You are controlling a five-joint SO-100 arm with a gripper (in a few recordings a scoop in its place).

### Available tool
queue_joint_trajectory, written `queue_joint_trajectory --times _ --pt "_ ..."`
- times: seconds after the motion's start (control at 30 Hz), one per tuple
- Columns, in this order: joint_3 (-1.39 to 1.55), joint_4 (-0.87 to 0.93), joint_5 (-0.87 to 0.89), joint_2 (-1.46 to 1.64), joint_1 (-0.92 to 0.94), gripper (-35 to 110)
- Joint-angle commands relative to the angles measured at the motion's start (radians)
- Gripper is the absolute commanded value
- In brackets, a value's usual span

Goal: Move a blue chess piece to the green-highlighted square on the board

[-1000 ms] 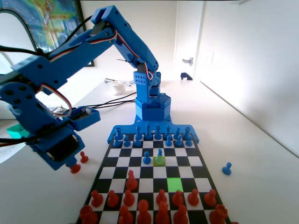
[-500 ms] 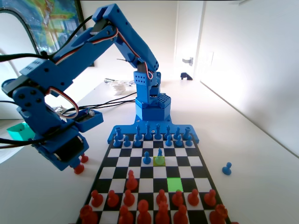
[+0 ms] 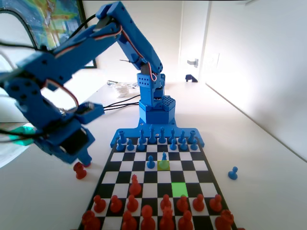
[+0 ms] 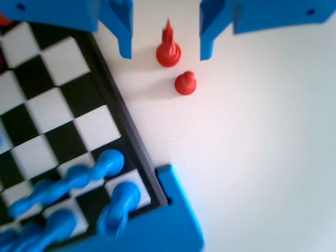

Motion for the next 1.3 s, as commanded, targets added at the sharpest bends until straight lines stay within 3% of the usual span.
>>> queue_joint_trajectory --times 0.0,0.27,0.5,0.73,0.9,1.27 --pt "-0.066 0.117 -0.025 0.192 0.006 20" --pt "-0.121 0.276 -0.041 0.411 -0.106 18" --pt "0.11 0.278 -0.091 0.673 -0.299 16" --pt "0.383 0.104 -0.055 0.824 -0.497 12" --pt "0.632 -0.141 0.003 0.905 -0.592 12" --pt "0.963 -0.541 0.04 0.91 -0.667 13"
